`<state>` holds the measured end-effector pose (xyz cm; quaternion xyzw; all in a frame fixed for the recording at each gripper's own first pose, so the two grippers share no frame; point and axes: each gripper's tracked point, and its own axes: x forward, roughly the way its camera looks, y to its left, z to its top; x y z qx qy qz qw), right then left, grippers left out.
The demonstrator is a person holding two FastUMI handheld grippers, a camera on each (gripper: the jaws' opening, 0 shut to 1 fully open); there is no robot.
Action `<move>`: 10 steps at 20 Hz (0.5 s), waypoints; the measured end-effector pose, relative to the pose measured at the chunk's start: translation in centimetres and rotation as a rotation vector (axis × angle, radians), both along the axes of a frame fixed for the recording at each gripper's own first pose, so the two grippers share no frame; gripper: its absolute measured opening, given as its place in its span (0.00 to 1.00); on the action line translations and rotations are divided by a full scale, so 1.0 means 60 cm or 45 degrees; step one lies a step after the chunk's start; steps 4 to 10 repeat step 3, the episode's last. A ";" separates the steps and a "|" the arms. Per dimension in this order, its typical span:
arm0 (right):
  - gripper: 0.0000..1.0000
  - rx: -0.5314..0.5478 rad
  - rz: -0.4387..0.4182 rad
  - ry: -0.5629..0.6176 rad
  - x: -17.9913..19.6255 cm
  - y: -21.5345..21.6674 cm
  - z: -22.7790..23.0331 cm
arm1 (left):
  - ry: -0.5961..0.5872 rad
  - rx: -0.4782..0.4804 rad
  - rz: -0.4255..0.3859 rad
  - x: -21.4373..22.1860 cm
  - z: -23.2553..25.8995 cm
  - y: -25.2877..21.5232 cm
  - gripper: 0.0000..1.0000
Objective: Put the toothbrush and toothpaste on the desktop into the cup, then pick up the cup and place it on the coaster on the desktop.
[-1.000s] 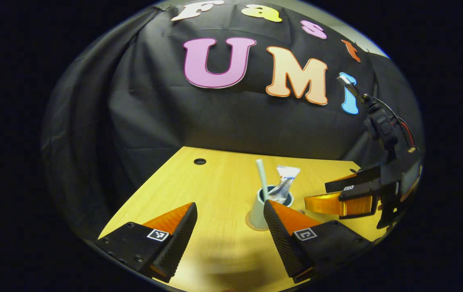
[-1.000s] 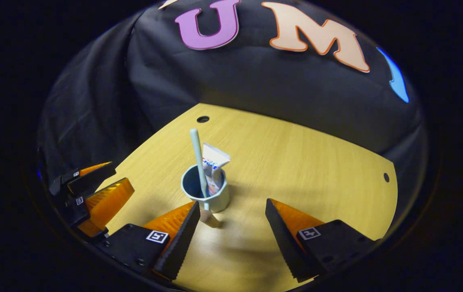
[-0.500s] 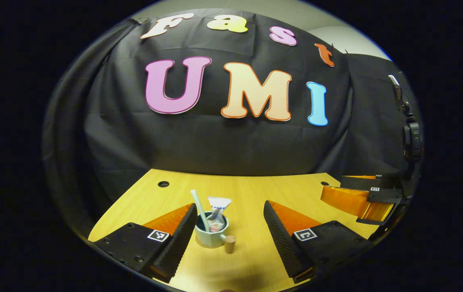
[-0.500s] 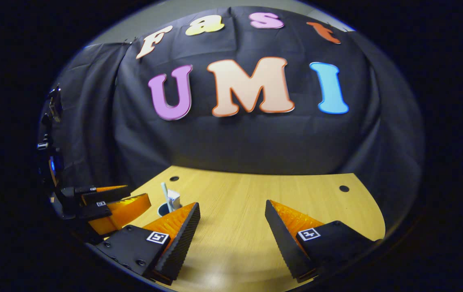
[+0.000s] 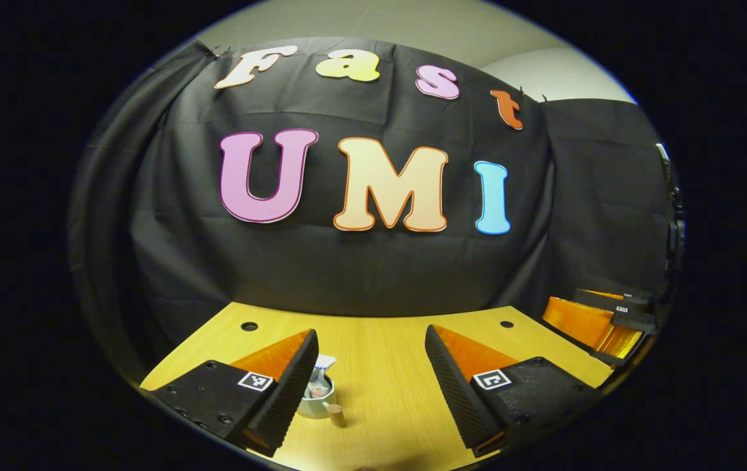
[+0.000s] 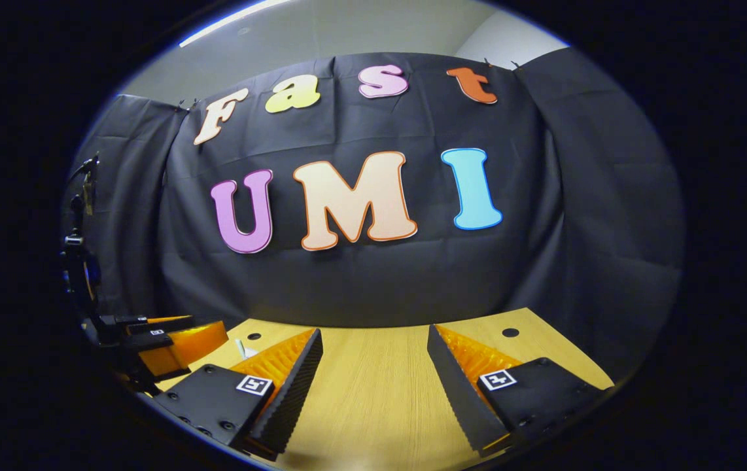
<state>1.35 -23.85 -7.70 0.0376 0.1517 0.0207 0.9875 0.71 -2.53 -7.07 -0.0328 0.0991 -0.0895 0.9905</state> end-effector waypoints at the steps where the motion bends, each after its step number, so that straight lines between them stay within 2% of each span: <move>1: 0.99 -0.008 0.002 0.003 0.001 -0.002 -0.001 | -0.011 0.000 0.003 0.000 0.004 0.002 0.95; 10: 0.99 -0.023 0.007 -0.018 0.001 -0.002 0.009 | -0.031 0.001 0.008 0.003 0.015 0.004 0.94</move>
